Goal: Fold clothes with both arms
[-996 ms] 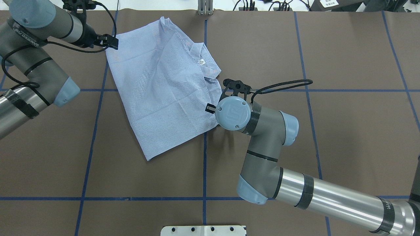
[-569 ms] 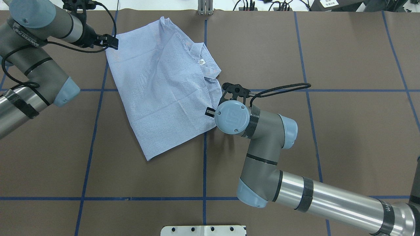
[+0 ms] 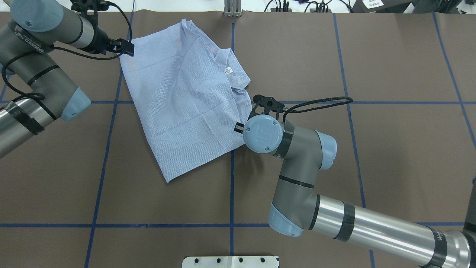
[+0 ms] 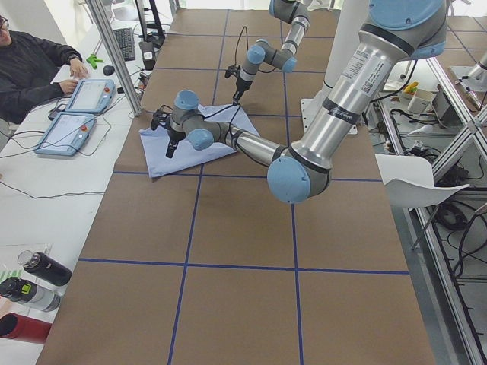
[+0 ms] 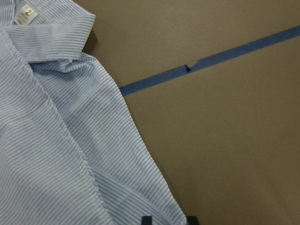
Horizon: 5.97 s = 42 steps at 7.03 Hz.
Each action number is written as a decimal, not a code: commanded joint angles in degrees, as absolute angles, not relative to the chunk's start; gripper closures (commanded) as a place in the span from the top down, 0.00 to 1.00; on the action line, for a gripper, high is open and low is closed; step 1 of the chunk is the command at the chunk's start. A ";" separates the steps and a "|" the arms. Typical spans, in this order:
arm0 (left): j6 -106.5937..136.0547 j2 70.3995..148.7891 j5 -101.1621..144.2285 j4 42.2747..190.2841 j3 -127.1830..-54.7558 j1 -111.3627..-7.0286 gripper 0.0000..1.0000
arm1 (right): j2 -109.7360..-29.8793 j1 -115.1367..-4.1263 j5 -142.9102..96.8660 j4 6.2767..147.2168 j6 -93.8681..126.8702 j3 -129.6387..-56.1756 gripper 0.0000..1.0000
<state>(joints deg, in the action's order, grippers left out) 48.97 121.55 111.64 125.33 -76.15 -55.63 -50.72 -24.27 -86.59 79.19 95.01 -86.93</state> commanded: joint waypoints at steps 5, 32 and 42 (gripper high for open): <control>51.50 121.47 111.88 125.33 -78.12 -53.71 1.00 | -58.01 -16.38 -81.24 84.96 101.94 -103.51 0.00; 95.45 98.79 95.01 118.21 -111.88 -14.59 0.38 | -60.64 -12.66 -77.87 90.09 104.24 -110.74 0.00; 95.19 99.58 95.45 117.51 -115.20 -14.94 0.00 | -62.30 -12.83 -77.96 90.09 104.24 -113.18 0.00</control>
<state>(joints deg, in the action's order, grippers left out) 95.25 99.45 95.18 117.72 -112.61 -14.75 -61.29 -12.69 -77.89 90.09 104.24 -111.49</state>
